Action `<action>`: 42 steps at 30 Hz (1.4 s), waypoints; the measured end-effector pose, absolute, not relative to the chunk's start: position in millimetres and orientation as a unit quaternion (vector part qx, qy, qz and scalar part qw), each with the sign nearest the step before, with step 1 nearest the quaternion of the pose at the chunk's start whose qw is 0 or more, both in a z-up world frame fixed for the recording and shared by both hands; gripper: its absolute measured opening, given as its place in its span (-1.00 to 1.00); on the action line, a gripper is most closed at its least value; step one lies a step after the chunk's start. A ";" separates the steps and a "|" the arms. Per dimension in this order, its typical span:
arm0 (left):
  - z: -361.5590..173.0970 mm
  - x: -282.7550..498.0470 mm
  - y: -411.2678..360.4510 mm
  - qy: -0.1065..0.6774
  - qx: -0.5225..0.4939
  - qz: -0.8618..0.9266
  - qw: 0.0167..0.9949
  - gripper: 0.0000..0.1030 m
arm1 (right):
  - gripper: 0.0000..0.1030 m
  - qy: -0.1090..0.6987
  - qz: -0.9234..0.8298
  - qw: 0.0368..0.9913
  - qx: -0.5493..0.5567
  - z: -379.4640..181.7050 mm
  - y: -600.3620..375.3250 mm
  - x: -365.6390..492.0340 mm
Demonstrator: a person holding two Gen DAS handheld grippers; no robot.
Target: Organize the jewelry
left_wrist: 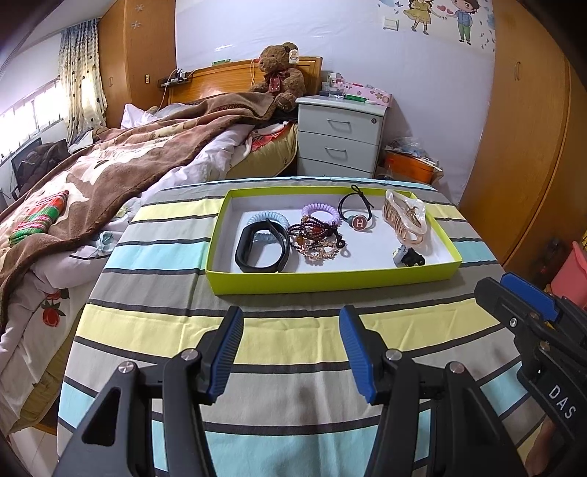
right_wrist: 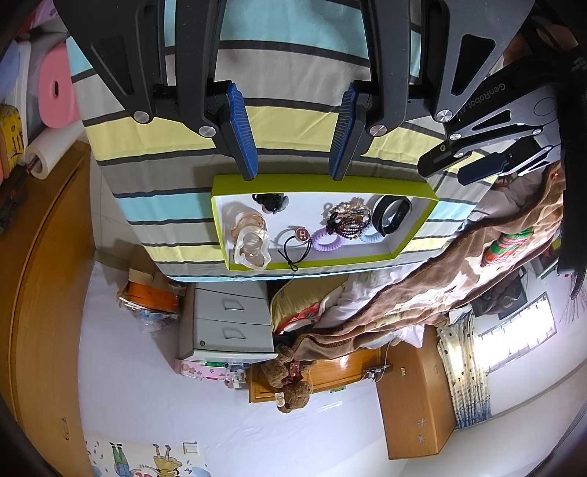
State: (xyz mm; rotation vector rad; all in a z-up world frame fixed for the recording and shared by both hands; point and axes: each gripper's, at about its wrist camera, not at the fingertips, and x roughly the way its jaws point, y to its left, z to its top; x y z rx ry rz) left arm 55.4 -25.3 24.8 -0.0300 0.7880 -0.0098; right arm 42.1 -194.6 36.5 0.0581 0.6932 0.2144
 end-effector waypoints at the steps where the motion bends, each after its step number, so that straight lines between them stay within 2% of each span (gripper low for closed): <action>1: 24.8 54.9 -25.0 0.384 -0.014 -0.004 0.923 0.10 | -0.19 0.339 0.105 0.935 0.028 36.6 -194.4 41.9; 42: 26.8 54.7 -22.3 0.384 -0.017 -0.005 0.923 0.10 | -0.19 0.338 0.105 0.935 0.025 37.6 -192.3 39.1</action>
